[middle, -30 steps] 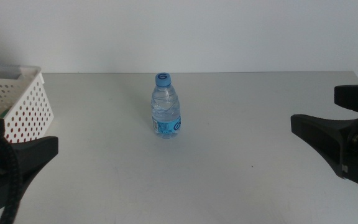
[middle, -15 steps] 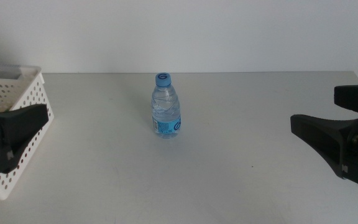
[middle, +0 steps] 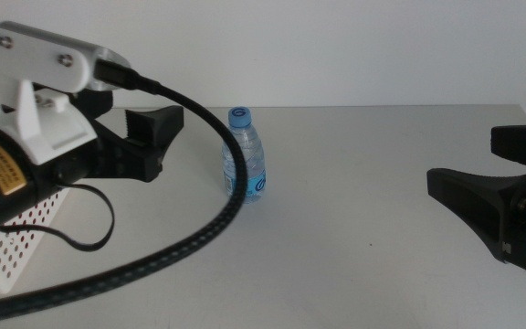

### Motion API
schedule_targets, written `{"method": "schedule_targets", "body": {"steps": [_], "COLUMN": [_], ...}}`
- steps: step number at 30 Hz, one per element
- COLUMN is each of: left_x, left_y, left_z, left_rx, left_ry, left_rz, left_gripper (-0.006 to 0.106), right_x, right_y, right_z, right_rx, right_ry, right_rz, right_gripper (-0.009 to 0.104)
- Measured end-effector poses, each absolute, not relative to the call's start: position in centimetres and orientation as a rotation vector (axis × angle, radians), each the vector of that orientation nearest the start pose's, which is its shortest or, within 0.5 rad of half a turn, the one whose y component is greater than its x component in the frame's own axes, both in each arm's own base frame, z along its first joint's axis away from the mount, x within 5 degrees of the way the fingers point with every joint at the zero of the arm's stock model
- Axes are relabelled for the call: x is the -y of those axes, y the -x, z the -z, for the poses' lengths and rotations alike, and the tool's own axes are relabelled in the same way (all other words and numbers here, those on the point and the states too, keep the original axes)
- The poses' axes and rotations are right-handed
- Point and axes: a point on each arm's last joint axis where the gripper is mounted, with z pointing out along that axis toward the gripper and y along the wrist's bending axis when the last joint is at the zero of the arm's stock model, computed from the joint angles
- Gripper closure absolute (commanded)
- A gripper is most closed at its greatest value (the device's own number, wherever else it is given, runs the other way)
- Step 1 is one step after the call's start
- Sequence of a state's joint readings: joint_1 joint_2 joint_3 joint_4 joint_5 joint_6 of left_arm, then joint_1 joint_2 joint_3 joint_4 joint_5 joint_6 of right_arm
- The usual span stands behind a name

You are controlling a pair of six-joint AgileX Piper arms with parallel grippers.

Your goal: Use arms to grab the bottles and put them into the dustbin to the left of the table.

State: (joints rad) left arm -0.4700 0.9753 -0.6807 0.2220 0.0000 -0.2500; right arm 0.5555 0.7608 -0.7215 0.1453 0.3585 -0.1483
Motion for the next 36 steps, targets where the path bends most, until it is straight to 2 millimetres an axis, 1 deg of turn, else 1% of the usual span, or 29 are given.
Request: {"method": "schedule_targets", "body": {"steps": [5, 11, 15, 17, 20, 23, 27, 36], "left_x": [11.3, 12.6, 12.6, 12.3, 12.2, 12.5, 13.2, 14.5], "left_y": [-21.1, -22.9, -23.2, -23.3, -23.9, -24.8, -26.6, -31.0], "left_z": [-30.7, -28.2, -25.4, -24.2, -23.1, -22.0, -21.2, -20.6], "left_rx": [-1.766, -1.769, -1.742, -1.716, -1.691, -1.695, -1.693, -1.676], "left_ry": [-0.507, -0.553, -0.533, -0.494, -0.458, -0.448, -0.421, -0.361], "left_rz": [0.323, 0.349, 0.407, 0.442, 0.461, 0.458, 0.460, 0.458], "left_gripper": [0.007, 0.007, 0.007, 0.007, 0.007, 0.007, 0.007, 0.007], "right_x": [-8.7, -8.7, -8.7, -8.7, -8.7, -8.7, -8.7, -8.7], "right_y": [-13.2, -13.2, -13.2, -13.2, -13.2, -13.2, -13.2, -13.2], "right_z": [-35.2, -35.2, -35.2, -35.2, -35.2, -35.2, -35.2, -35.2], "right_rx": [-1.813, -1.814, -1.814, -1.814, -1.814, -1.814, -1.814, -1.814], "right_ry": [0.566, 0.566, 0.566, 0.566, 0.566, 0.566, 0.566, 0.566], "right_rz": [-0.419, -0.419, -0.419, -0.419, -0.419, -0.419, -0.419, -0.419], "right_gripper": [0.020, 0.020, 0.020, 0.020, 0.020, 0.020, 0.020, 0.020]}}
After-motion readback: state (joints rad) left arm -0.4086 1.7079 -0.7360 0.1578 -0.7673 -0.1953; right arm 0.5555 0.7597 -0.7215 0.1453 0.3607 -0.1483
